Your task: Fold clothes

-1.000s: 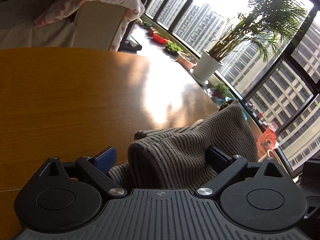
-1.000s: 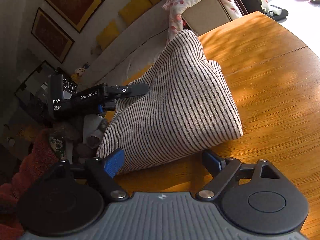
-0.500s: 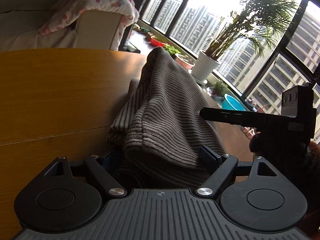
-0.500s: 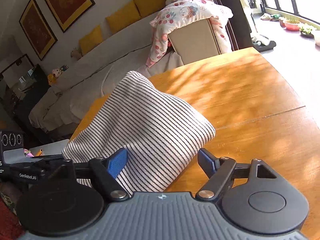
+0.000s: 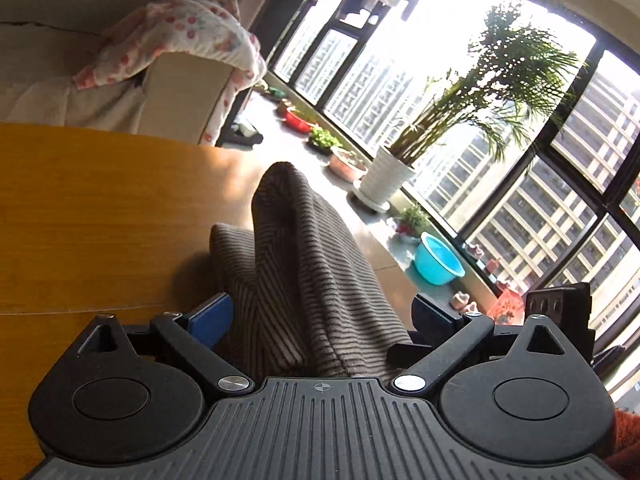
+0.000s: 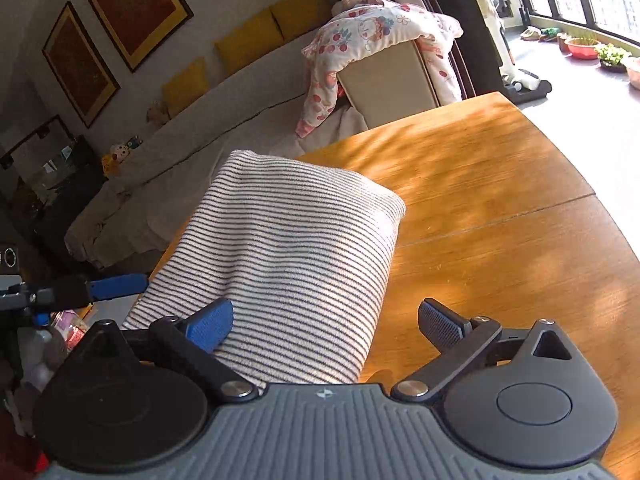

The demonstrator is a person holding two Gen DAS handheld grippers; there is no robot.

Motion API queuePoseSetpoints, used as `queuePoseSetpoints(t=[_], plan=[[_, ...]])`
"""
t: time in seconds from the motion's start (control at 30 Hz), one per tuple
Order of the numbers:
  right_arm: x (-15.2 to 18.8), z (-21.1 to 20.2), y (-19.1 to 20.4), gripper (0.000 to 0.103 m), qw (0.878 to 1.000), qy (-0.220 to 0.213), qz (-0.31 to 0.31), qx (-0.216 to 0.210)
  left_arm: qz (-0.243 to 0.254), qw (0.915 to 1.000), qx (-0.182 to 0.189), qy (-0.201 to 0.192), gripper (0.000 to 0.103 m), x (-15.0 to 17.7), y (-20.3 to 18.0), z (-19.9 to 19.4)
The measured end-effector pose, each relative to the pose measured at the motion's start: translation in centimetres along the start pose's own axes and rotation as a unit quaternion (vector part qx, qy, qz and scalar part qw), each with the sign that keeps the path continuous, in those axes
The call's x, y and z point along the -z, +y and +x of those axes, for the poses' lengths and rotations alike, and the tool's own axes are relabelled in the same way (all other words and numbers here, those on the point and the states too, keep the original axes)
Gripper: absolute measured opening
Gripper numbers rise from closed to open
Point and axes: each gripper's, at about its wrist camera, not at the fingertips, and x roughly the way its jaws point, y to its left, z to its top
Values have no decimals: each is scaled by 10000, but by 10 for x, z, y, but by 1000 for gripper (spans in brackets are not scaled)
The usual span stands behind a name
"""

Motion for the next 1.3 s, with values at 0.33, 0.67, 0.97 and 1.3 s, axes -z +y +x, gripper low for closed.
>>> queuePoseSetpoints(t=[0.33, 0.67, 0.97, 1.3], plan=[[30, 3, 26, 84, 9963, 89, -855, -68, 92, 9982, -148, 570, 63, 22, 12, 27], [-1, -8, 45, 87, 9534, -635, -2549, 1482, 200, 9964, 550, 618, 69, 42, -20, 32], [-11, -37, 53, 103, 9632, -1440, -2078, 909, -180, 9985, 241, -465, 88, 9, 1, -22], [-7, 33, 37, 103, 9904, -604, -1206, 315, -700, 9914, -874, -672, 83, 11, 38, -42]])
